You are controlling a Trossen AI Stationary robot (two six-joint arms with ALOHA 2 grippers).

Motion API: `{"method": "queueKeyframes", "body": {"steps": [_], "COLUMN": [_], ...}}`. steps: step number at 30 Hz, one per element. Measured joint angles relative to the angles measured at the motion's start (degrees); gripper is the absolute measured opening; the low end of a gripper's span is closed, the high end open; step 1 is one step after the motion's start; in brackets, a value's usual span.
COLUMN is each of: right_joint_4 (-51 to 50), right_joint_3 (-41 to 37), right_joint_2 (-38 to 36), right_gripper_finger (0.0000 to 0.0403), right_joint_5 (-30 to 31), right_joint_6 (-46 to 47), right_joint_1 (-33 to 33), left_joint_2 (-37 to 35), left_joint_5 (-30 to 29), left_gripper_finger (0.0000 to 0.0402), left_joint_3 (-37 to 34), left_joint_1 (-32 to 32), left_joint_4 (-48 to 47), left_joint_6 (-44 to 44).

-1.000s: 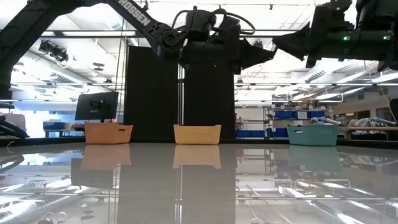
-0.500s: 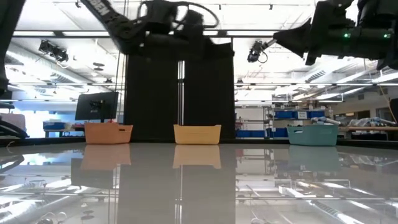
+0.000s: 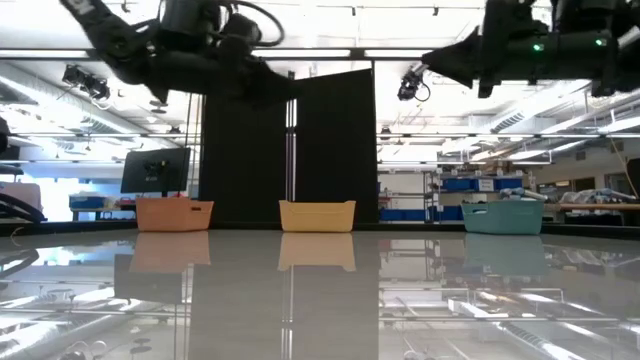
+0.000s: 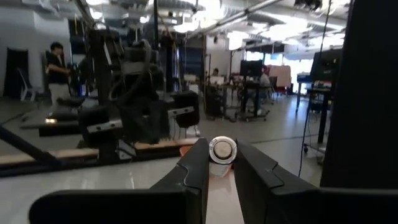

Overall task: Sort batteries
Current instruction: Put the black battery into the green bin

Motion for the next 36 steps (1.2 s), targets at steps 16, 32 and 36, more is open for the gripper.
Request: {"method": "queueKeyframes", "body": {"steps": [16, 32, 36], "right_joint_4": [-61.14, -90.14, -91.18], "right_joint_3": [30.81, 40.22, 40.22], "right_joint_2": [0.0, 6.31, 11.91], "right_gripper_finger": [0.0064, 0.0064, 0.0064], "right_joint_5": [4.19, 1.42, -0.15], "right_joint_6": [11.02, 16.99, 17.27], "right_joint_1": [-7.87, -34.71, -39.68], "left_joint_2": [-16.62, -27.25, -28.36], "left_joint_5": [-1.57, -2.86, -1.73], "left_gripper_finger": [0.0004, 0.0006, 0.0007], "left_joint_3": [-3.17, -13.96, -17.04], "left_joint_1": [-0.09, -0.83, -0.85], "left_joint_4": [-27.17, -20.88, -17.05], "left_joint_6": [-3.35, -6.42, -7.72]}}
